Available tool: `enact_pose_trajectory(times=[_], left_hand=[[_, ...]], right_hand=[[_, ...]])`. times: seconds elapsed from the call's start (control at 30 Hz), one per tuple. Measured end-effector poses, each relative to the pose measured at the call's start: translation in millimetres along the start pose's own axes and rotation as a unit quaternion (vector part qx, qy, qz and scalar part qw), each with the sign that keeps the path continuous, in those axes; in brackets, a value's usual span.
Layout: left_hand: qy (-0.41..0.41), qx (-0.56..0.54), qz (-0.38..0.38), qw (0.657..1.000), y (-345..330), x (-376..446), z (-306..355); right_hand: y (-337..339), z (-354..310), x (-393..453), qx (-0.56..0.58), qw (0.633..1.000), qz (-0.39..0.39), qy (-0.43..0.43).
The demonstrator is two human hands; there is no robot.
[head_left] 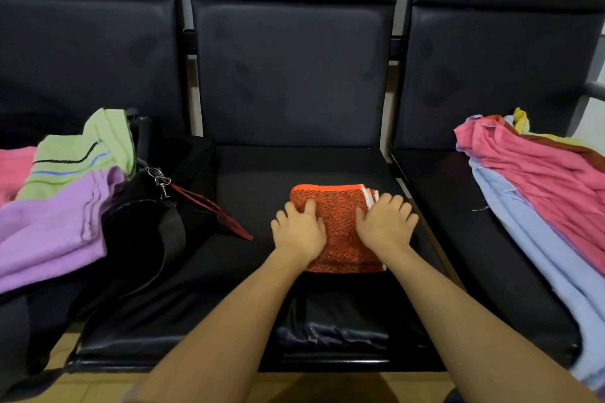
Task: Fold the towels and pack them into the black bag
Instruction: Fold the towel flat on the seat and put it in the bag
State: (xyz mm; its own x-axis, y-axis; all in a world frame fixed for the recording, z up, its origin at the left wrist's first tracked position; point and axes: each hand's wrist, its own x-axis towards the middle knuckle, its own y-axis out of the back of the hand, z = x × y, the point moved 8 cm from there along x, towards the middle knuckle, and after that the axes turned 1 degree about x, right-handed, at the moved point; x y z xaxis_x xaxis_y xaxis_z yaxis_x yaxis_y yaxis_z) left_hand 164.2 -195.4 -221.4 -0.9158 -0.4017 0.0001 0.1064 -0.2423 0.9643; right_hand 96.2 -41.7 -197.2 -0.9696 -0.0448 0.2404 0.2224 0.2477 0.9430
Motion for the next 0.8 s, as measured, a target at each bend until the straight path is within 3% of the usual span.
enact_pose_trajectory(times=[0.13, 0.23, 0.33, 0.47, 0.57, 0.8], left_hand=[[0.038, 0.023, -0.085, 0.995, -30.3, -0.1, -11.3], [0.032, 0.029, -0.064, 0.997, -30.6, -0.3, -12.0], [0.020, -0.005, -0.053, 0.998, -25.2, 0.2, -13.1], [-0.001, -0.022, -0.003, 1.000, -5.6, -5.0, -12.4], [0.006, -0.002, 0.054, 0.999, 21.7, -9.0, -20.3], [0.032, 0.068, 0.137, 0.988, 94.4, -13.2, -55.7]], right_hand=[[-16.1, 1.9, -1.6, -0.072, 0.997, -0.023, 0.004], [-23.0, -0.1, 0.2, -0.084, 0.995, -0.047, 0.012], [-28.9, -2.0, -0.8, -0.024, 0.996, -0.081, -0.001], [-17.0, -21.2, -9.6, 0.073, 0.994, -0.055, 0.052], [-4.3, -39.8, -15.5, 0.198, 0.974, -0.088, 0.064], [43.7, -105.3, -16.7, 0.206, 0.967, -0.043, 0.145]])
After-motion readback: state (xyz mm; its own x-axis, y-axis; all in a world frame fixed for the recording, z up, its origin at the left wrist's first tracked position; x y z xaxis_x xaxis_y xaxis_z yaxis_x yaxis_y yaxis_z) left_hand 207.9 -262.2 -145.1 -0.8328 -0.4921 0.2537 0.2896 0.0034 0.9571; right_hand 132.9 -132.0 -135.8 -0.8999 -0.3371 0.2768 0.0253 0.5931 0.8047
